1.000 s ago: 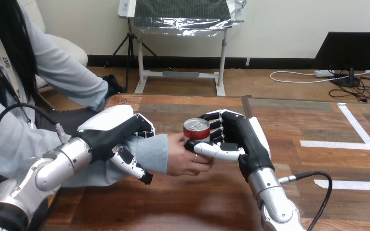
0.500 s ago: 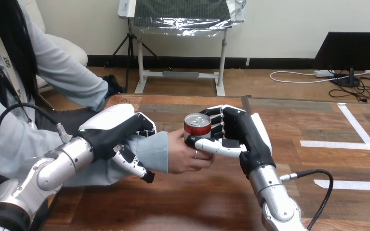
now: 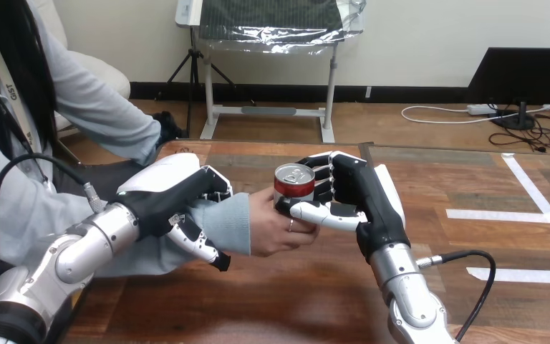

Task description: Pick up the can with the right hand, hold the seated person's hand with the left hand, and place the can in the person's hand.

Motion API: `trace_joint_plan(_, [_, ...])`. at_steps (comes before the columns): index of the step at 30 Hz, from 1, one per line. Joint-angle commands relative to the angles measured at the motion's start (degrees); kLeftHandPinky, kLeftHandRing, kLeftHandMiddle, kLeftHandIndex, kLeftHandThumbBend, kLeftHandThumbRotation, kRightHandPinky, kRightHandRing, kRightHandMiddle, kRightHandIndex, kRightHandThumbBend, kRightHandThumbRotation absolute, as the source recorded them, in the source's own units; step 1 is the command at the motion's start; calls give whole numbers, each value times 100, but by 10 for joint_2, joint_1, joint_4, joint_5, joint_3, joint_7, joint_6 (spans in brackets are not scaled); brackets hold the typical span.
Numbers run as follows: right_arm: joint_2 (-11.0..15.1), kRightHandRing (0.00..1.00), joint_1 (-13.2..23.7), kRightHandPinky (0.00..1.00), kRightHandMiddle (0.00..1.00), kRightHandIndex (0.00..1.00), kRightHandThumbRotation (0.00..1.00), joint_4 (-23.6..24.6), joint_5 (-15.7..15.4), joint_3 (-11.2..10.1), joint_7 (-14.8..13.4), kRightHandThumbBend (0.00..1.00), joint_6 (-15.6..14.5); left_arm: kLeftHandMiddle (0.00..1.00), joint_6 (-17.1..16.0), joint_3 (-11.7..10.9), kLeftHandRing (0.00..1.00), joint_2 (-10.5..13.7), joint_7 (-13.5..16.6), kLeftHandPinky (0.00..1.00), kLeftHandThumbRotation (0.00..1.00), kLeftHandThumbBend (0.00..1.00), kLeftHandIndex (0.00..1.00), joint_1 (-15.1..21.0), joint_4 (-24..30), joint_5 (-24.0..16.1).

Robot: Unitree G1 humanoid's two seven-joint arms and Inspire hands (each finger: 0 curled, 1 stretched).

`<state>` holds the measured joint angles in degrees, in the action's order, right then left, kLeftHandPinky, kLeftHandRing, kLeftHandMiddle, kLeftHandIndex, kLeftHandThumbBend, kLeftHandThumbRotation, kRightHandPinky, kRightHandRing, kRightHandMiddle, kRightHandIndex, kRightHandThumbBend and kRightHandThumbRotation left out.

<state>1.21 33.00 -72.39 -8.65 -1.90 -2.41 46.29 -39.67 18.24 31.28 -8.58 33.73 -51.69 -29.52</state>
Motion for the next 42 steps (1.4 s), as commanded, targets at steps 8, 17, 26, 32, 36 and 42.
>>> trace_joint_plan(8, [-10, 43, 51, 38, 51, 54, 0, 31, 1, 6, 1, 71, 16, 39, -19, -14, 32, -26, 20, 26, 0, 87, 41, 41, 26, 20])
trace_joint_plan(17, [-2, 48, 55, 42, 54, 59, 0, 30, -19, 17, -22, 75, -6, 43, -23, -14, 36, -25, 30, 30, 0, 89, 44, 38, 24, 18])
trace_joint_plan(26, [2, 61, 55, 54, 68, 74, 10, 30, -22, 24, -25, 84, -24, 57, -19, -12, 53, -23, 42, 48, 12, 94, 58, 37, 11, 12])
trace_joint_plan(32, [8, 78, 55, 72, 80, 85, 24, 30, -26, 28, -18, 92, -31, 70, -13, -5, 67, -19, 57, 61, 25, 98, 72, 35, 2, -3])
trace_joint_plan(36, [11, 84, 54, 79, 85, 91, 32, 31, -29, 31, -17, 96, -35, 77, -12, -3, 75, -17, 67, 69, 32, 99, 79, 31, 4, -9])
trace_joint_plan(42, [16, 91, 53, 88, 91, 98, 43, 30, -38, 36, -20, 99, -38, 87, -18, -1, 87, -14, 85, 83, 40, 100, 88, 23, 6, -20])
